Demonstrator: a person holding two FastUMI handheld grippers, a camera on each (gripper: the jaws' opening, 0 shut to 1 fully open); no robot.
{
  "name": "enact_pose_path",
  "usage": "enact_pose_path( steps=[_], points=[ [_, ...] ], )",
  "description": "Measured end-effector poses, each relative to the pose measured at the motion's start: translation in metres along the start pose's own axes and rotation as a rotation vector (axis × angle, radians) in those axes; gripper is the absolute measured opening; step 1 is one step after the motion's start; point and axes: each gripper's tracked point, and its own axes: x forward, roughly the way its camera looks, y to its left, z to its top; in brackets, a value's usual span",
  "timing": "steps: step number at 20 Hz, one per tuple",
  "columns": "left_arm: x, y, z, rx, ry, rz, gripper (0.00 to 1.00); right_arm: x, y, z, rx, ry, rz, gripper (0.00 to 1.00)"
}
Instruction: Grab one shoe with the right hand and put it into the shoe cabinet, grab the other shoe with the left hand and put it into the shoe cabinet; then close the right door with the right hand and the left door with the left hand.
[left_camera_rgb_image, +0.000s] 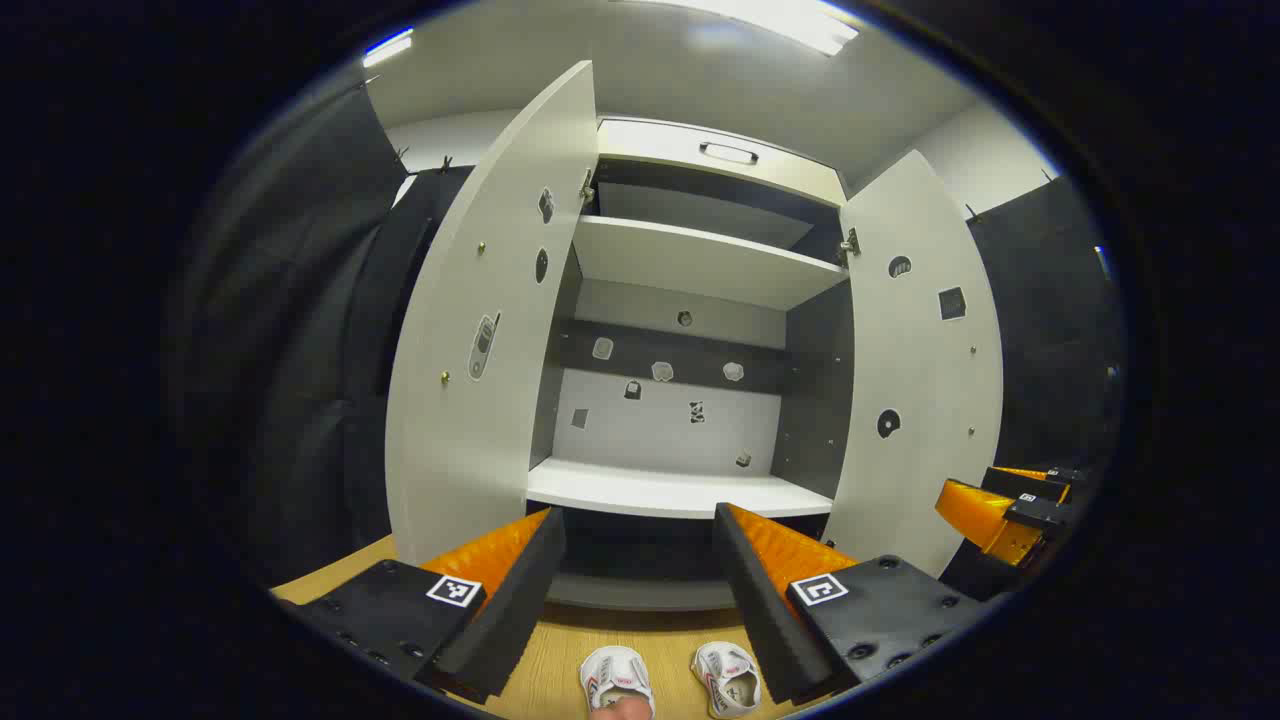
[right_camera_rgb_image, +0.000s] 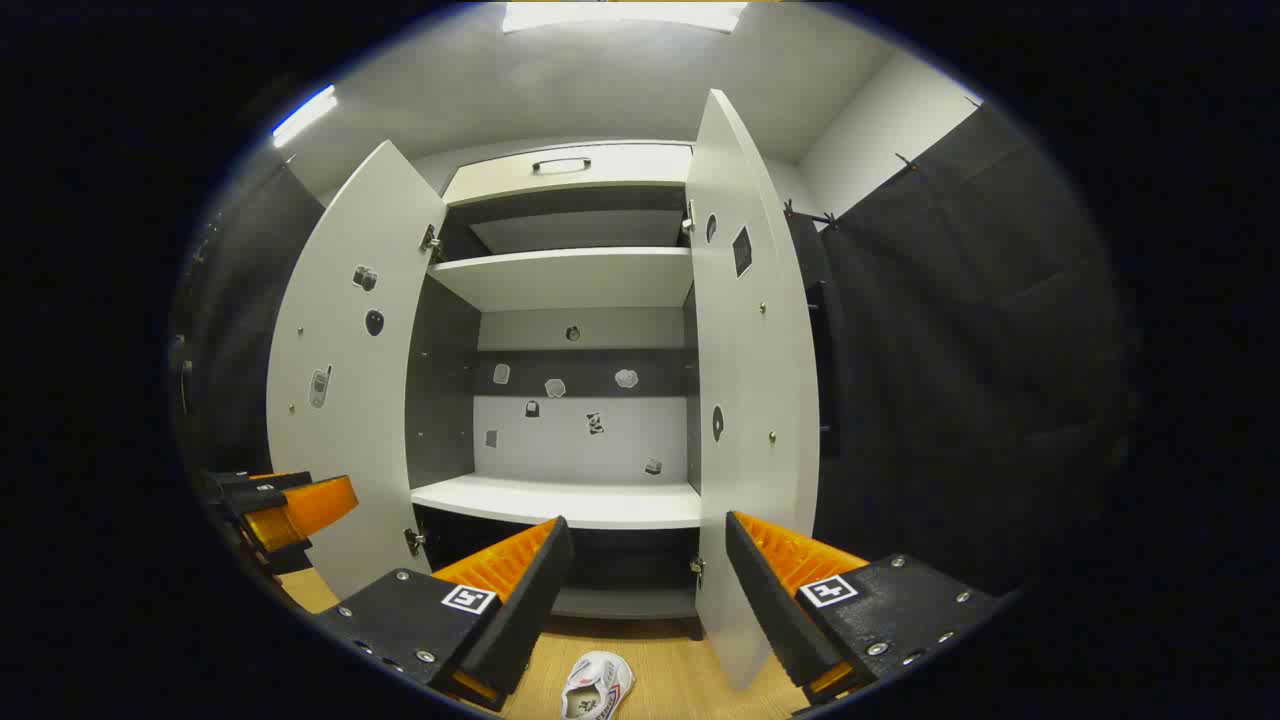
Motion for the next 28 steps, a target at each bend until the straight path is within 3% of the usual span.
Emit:
enact_pose_path(
  steps=[23,28],
  points=[
    [-0.002,0.01,-0.004,0.0,0.012,0.025,0.96,0.013,0.009,0.008,-0.032,-0.026,0.001,0.94],
    [-0.003,0.012,-0.005,-0.001,0.012,0.03,0.96,0.032,0.026,-0.036,-0.026,0.064,0.052,0.94]
  ],
)
